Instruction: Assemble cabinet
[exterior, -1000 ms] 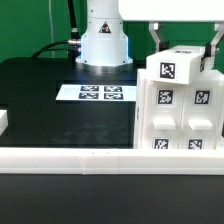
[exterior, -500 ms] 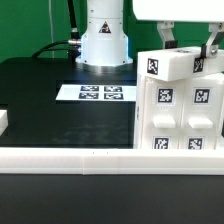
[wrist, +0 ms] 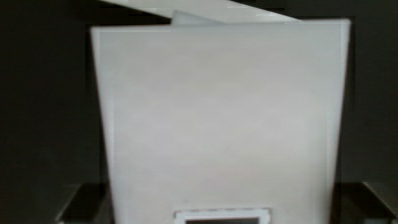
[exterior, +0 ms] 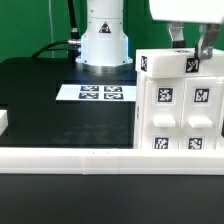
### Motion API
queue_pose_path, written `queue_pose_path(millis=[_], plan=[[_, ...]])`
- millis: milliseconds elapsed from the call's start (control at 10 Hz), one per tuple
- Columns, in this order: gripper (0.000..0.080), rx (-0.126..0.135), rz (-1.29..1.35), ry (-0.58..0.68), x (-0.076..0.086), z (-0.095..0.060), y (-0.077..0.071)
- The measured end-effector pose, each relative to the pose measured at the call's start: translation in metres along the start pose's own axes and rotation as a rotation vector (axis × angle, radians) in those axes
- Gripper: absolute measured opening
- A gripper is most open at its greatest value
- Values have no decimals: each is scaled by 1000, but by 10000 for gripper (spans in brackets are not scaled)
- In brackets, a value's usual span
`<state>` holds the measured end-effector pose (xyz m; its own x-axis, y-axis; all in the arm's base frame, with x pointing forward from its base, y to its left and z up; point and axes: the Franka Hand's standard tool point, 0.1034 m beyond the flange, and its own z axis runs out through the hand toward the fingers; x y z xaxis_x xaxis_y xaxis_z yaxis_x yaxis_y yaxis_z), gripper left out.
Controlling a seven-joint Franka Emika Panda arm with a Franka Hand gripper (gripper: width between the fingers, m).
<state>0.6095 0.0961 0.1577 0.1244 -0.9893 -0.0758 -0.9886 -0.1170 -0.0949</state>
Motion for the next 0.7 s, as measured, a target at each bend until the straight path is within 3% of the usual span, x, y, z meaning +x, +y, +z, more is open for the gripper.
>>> queue_pose_path(millis=[300,600,700], plan=[[562,3,171,-7,0,0,-1],[563,2,155,-9,-1,0,-1],[720,2,149,-9,-2,0,0]])
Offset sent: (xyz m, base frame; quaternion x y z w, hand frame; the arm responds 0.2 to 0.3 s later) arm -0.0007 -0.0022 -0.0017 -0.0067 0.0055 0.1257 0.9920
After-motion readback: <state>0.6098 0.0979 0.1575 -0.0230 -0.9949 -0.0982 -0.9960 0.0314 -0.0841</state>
